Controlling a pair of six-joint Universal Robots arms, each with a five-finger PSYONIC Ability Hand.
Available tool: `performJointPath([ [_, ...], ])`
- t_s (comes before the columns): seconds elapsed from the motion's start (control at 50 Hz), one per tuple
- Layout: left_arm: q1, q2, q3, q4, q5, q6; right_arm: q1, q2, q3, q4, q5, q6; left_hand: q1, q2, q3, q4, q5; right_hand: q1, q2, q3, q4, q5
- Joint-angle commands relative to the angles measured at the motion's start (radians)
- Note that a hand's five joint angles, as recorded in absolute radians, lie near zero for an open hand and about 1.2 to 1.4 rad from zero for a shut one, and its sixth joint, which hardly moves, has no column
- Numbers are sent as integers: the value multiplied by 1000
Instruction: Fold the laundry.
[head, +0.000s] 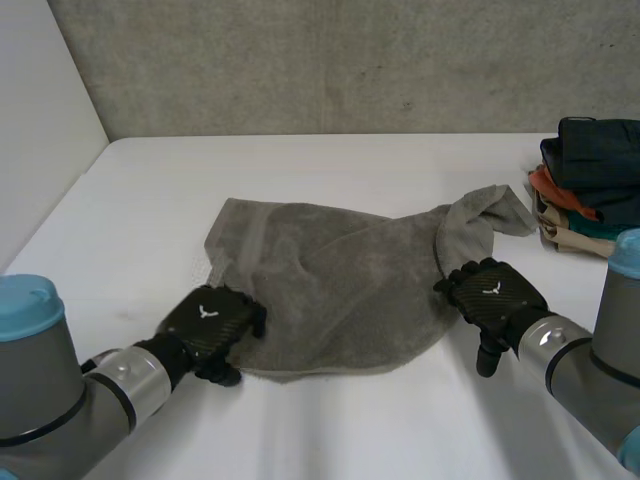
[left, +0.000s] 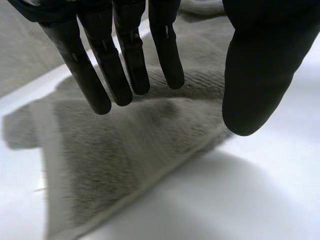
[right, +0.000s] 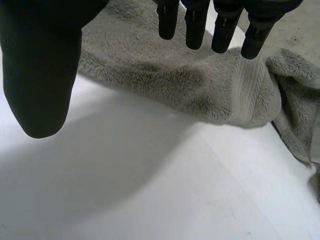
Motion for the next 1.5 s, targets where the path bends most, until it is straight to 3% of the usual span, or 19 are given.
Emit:
performJointPath([
  [0.02,-13,-98,35,6,13,5,-21,2,17,-43,6,0,98,104,104,102,108,-43,-36,-36,-36,-43],
  [0.24,-33,-132,68,32,13,5,-21,2,32,-71,5,2,119,124,124,122,128,-43,-36,-36,-36,-43],
  [0.46,-57,-207,136,107,-67,6,-21,2,47,-79,6,2,538,544,544,542,548,-43,-36,-36,-36,-43],
  [0.5,-79,-214,151,107,-92,6,-21,-1,51,-79,6,3,713,719,718,717,723,-43,-36,-36,-36,-43],
  [0.58,-90,-213,160,107,-112,6,-21,-2,51,-79,8,3,715,720,720,718,724,-43,-36,-36,-36,-43],
  [0.7,-93,-127,145,93,-126,5,-8,-25,44,-56,14,20,715,720,720,718,724,-43,-36,-36,-36,-43],
  [0.82,-123,70,116,85,-138,-20,21,-55,-9,4,5,202,715,720,720,718,724,-30,-23,-23,-23,-30],
  [0.92,-137,170,116,73,-138,-74,84,25,-74,6,-3,360,715,720,720,718,724,125,132,132,132,125],
  [1.06,-140,255,122,76,-139,-146,160,188,-175,-34,14,373,715,720,720,718,724,477,484,484,484,477],
  [1.1,-140,259,122,78,-139,-152,160,208,-202,-36,23,367,715,720,720,718,724,1115,1122,1122,1122,1115],
  [1.12,-140,261,122,78,-139,-153,160,208,-206,-39,31,364,715,720,720,718,724,1178,1185,1185,1185,1178],
  [1.2,-137,261,117,73,-158,-153,159,142,-207,-101,88,335,715,720,720,718,724,1179,1185,1186,1185,1178],
  [1.32,-133,259,113,69,-193,-155,127,-223,-213,-71,68,174,715,720,720,718,724,1179,1185,1186,1185,1178],
  [1.42,-128,238,110,66,-196,-157,79,-272,-270,119,-26,49,715,720,720,718,724,1179,1185,1186,1185,1178],
  [1.5,-134,162,94,78,-201,-149,76,-268,-282,227,-69,45,715,720,720,718,724,1179,1185,1186,1185,1178],
])
